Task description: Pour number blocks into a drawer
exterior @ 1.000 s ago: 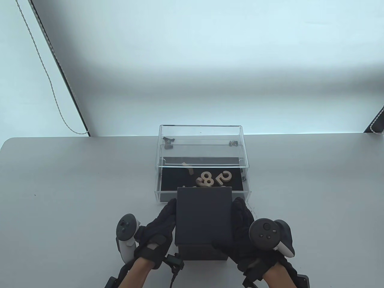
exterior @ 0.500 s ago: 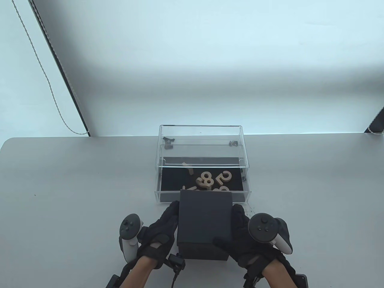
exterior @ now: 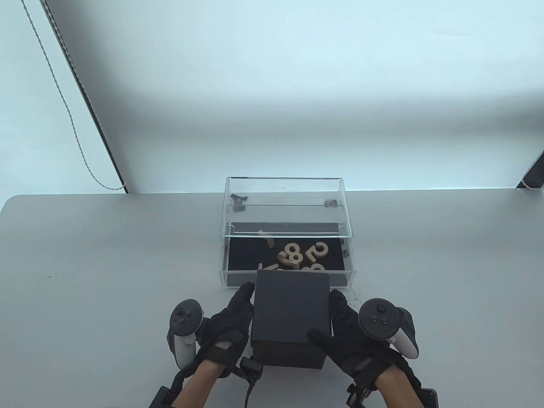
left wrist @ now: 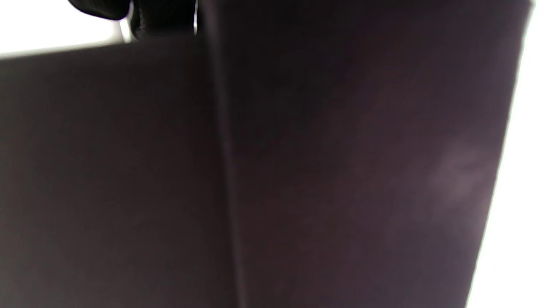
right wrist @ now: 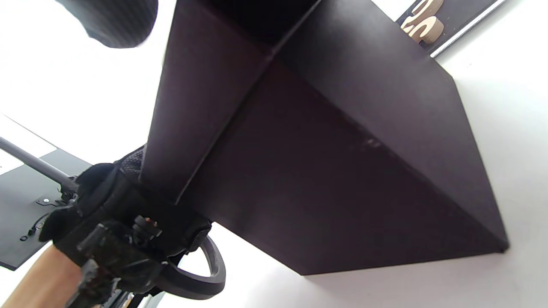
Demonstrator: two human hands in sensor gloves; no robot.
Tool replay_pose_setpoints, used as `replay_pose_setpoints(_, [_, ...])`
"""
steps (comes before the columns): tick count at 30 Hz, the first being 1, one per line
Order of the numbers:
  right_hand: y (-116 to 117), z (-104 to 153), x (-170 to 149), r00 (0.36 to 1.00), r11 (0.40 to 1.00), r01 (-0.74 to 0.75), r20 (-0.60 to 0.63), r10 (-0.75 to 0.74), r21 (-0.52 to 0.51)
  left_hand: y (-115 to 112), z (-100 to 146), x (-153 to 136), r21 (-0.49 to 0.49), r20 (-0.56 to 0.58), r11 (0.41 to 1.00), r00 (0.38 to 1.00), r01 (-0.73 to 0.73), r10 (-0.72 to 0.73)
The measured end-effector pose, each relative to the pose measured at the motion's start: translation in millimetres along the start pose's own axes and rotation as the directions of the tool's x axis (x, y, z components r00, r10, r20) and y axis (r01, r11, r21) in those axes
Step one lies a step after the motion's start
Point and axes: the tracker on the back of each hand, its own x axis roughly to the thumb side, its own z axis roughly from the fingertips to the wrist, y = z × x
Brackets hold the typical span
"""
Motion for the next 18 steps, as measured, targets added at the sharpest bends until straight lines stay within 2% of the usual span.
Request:
replay_pose_setpoints(5, [-7, 1, -5, 1.000, 1.000, 0.011, -0.010, -0.011, -0.026, -2, 5, 35, -0.001, 0.152, 0.995, 0.984, 0.097, -0.096])
replay_pose_setpoints(9, [-11, 0, -8, 1.000, 0.999, 0.021, -0.015, -0.022, -0.044, -12, 15, 68, 0.007, 0.267, 0.964, 0.929, 0.264, -0.256])
replay_pose_setpoints(13, [-13, 1, -11, 0.999, 0.998, 0.031, -0.019, -0.032, -0.050, -37, 24, 96, -0.013, 0.350, 0.903, 0.848, 0.430, -0.399])
replay_pose_setpoints(18, [-14, 2, -12, 0.999, 0.998, 0.039, -0.024, -0.040, -0.056, -76, 24, 107, -0.110, 0.342, 0.762, 0.745, 0.638, -0.573])
